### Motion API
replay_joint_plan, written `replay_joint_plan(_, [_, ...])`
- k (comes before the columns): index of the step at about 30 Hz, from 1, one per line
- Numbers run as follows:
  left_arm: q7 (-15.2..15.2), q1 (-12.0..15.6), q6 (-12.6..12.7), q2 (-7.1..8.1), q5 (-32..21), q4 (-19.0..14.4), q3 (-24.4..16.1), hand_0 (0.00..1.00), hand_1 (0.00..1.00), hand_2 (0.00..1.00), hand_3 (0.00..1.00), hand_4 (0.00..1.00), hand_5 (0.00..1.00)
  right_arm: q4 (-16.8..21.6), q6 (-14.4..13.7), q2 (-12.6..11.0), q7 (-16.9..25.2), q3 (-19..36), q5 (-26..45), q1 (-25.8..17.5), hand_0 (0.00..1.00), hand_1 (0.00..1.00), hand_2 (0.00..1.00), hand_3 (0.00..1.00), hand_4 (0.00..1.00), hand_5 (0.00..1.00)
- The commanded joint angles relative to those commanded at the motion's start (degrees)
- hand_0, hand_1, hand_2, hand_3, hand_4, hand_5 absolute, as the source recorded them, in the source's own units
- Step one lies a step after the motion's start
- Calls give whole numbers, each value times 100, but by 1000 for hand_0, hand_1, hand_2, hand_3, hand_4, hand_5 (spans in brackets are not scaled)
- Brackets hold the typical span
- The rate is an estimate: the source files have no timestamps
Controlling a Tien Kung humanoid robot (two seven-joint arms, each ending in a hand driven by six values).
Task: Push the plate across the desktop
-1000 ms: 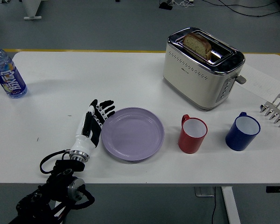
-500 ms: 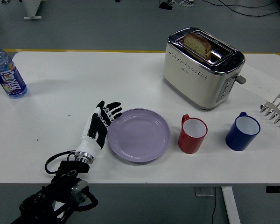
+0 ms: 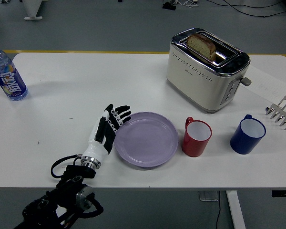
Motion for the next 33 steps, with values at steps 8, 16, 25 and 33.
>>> replay_joint_plan(8, [12,54,132,0,144,-297,-211,751,763,767,610,515,998,4,-2,-10,-8,-14,19,-10,669,622,703,582,280,168])
replay_joint_plan(16, [196,141,221,156,426,-720,-733,733,751,763,605,517,998,7,-8,-25,-16,-15,27,-53,670,623,703,583,279,169])
replay_joint_plan(25, [506,239,220,601,657,-747,-1622,699,709,713,586,520,998,11,-17,-20,-25,27,-10,-104,670,624,703,582,279,169])
replay_joint_plan(33, [656,481,212,996,797,-843,-2387,695,701,707,583,522,998,13,-10,-11,-36,78,-87,-132,670,625,703,582,279,169])
